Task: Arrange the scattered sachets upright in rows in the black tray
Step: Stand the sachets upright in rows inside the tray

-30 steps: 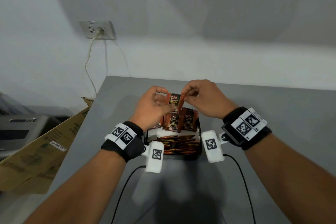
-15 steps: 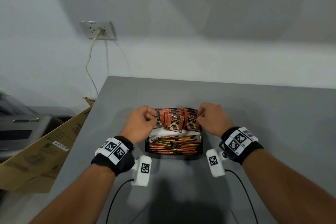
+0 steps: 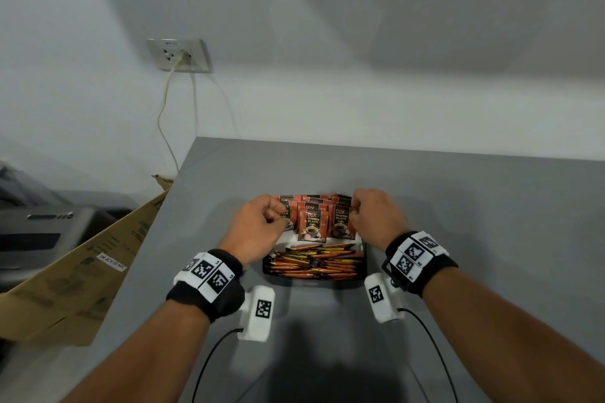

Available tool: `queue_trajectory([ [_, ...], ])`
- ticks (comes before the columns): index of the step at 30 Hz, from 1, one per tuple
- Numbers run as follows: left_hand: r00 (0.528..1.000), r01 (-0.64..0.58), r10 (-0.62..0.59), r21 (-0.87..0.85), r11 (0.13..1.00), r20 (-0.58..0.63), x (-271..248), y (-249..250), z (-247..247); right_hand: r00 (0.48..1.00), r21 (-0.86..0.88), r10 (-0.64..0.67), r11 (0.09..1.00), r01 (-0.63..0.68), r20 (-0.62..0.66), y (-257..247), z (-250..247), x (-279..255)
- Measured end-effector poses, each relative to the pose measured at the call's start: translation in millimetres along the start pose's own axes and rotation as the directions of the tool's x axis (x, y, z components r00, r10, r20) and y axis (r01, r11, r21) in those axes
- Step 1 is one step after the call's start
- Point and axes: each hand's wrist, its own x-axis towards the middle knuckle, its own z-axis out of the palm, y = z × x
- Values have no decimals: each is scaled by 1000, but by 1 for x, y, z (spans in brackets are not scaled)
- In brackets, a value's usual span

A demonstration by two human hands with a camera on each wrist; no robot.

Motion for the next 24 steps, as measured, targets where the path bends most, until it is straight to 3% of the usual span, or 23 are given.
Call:
queue_trajectory([
  [4,999,-35,34,53,998,12,-6,-4,-1,999,21,-38,999,39,-30,3,1,-4],
  [7,995,-55,46,103,993,92,-10,-6,-5,993,122,-101,987,108,-63,4,-8,-10],
  [10,975,-92,53,172,981,214,-15,-1,-7,967,198,-216,962,187,136,-3,-24,-21],
  [12,958,-122,68,184,975,278,-16,3,-7,909,220,-265,955,201,322,-10,-30,-28],
  [14,944,-141,74,193,971,320,-16,7,-4,855,193,-296,953,233,426,-14,-28,-29],
  [24,939,-204,123,232,951,322,-8,5,9,850,99,-331,943,319,409,-19,-7,-21],
])
